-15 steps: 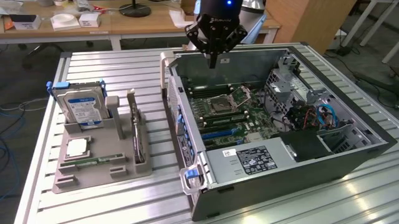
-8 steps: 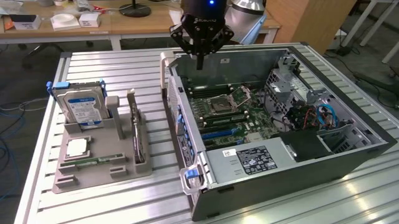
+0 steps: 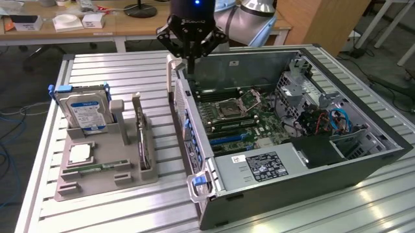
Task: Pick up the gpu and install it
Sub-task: 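Reach for the gpu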
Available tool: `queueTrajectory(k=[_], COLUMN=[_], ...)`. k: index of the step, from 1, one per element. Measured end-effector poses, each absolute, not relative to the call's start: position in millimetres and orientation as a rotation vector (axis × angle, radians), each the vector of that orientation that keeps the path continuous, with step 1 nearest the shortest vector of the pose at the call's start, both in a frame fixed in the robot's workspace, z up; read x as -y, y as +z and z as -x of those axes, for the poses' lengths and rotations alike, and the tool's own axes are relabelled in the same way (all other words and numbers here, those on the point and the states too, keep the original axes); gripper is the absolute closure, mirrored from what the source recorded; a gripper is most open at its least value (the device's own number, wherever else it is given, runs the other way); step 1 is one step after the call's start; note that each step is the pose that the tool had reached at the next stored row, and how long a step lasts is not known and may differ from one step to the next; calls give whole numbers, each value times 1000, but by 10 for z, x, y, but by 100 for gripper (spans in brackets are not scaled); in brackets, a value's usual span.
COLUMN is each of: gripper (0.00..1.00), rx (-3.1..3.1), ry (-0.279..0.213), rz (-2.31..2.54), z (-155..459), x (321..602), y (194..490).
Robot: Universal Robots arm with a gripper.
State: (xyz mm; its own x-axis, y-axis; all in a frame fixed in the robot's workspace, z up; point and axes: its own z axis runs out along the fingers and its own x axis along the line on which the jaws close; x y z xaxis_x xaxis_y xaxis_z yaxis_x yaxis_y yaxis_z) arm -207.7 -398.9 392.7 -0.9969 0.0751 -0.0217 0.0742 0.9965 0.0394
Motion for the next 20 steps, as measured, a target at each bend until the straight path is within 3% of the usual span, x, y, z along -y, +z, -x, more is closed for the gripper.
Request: queueTrajectory(k=[20], gripper=[90], rx=[-3118], ry=[34], rz=[-116], z=[2971], x=[3990], y=[3914])
